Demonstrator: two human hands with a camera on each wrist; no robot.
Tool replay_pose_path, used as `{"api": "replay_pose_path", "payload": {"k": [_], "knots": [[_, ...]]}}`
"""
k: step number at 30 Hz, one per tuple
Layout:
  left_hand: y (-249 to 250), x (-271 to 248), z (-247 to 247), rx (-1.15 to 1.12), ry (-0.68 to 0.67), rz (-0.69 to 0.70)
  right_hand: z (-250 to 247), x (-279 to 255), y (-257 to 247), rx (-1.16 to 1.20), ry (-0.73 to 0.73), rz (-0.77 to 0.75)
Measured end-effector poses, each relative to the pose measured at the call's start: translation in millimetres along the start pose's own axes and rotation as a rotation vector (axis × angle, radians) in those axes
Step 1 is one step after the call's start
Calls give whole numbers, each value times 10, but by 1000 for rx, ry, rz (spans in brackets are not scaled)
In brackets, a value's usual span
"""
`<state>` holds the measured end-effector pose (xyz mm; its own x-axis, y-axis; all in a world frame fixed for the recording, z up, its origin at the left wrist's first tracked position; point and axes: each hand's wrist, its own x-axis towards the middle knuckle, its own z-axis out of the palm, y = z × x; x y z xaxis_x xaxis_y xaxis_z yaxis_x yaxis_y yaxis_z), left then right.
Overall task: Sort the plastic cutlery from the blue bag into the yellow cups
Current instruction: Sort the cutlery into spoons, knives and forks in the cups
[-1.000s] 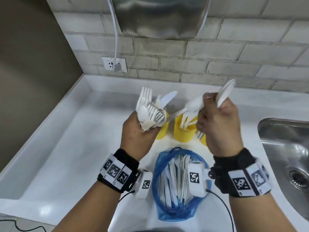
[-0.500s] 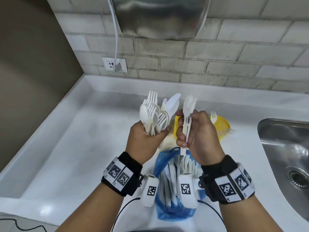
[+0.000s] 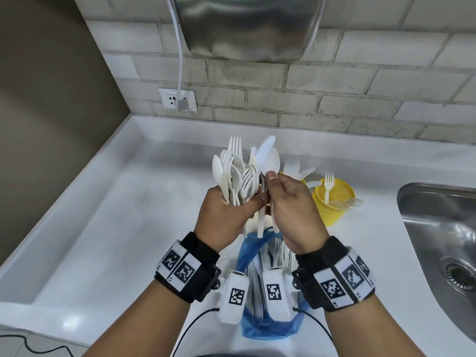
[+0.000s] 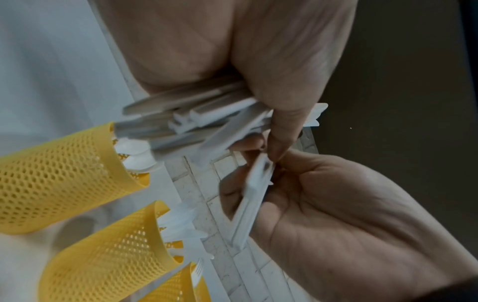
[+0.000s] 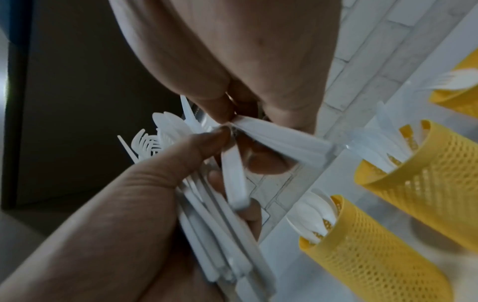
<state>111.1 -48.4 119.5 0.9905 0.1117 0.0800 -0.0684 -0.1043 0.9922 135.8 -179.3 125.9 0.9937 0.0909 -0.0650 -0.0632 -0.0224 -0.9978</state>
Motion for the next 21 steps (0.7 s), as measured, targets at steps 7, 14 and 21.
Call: {"api": "replay_pose_path", "payload": {"k": [7,14,21], "knots": [[43,-29,69,86,-48,-6,25,28,-21,353,64,120],[46,-53,154,188,27,42,-38,37,-16,415,92,156],[26,-35,201,271,108,57,-64,63,88,140,78,99]]}}
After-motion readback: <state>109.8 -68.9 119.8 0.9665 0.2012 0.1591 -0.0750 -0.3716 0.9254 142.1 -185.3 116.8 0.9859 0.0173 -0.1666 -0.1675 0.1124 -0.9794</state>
